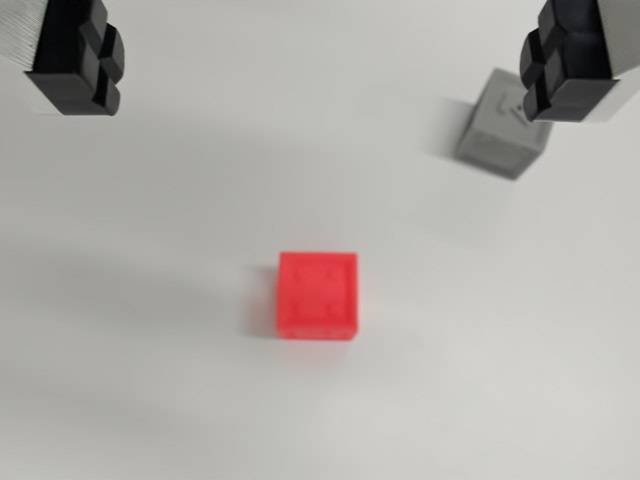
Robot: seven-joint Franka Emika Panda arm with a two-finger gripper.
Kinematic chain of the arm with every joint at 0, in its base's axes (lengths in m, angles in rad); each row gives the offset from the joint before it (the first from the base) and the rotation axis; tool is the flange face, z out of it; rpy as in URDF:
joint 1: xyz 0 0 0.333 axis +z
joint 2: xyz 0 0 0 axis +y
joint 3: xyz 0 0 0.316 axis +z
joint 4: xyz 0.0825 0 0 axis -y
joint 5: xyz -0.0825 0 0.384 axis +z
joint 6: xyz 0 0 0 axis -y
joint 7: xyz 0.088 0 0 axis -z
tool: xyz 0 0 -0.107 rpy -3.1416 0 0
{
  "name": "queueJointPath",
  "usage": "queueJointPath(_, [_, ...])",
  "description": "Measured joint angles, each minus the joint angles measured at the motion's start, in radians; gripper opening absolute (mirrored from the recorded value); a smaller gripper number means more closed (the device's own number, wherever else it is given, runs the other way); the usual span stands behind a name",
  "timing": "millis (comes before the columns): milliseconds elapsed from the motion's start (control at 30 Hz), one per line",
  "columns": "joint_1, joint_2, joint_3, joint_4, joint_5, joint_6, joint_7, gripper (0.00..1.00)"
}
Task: Destack cube
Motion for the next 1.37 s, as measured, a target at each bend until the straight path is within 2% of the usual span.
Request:
queueJointPath(433, [0.000, -0.018, 0.000, 0.028, 0.001, -0.046, -0.001, 1.00])
queueJointPath(1367, [0.000, -0.018, 0.000, 0.028, 0.001, -0.047, -0.001, 1.00])
